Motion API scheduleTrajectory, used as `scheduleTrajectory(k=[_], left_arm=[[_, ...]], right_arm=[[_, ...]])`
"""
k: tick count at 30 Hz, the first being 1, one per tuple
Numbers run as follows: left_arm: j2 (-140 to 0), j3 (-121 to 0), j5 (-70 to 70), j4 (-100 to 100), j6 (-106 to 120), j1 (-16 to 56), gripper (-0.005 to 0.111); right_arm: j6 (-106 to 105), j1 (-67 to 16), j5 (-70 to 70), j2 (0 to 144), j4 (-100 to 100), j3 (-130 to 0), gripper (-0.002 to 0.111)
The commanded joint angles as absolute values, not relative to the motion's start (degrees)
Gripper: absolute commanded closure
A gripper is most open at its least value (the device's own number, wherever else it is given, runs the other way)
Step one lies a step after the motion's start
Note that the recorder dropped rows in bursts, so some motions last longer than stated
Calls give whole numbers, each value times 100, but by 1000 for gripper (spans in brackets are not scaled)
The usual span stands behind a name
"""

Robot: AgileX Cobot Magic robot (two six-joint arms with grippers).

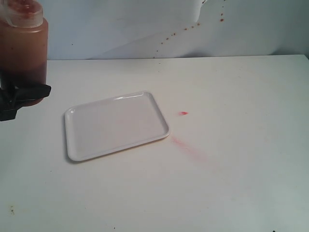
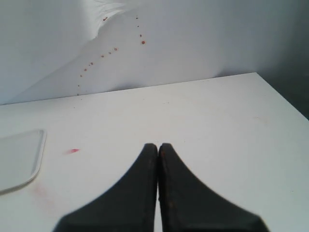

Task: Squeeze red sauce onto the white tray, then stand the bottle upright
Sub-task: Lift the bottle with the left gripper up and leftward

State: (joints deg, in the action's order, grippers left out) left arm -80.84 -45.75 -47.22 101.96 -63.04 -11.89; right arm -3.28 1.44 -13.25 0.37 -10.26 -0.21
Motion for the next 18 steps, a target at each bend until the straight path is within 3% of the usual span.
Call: scheduleTrajectory(k=[1,18], left_arm=[[-8032,-4598,-4756,9995,-6272,-1199,107],[-8030,-4598,-4812,9995,-6272,-1199,107]], right_arm=[[-402,186,-1208,0,-1070,0,108],[-404,186,-941,0,-2322,0,108]])
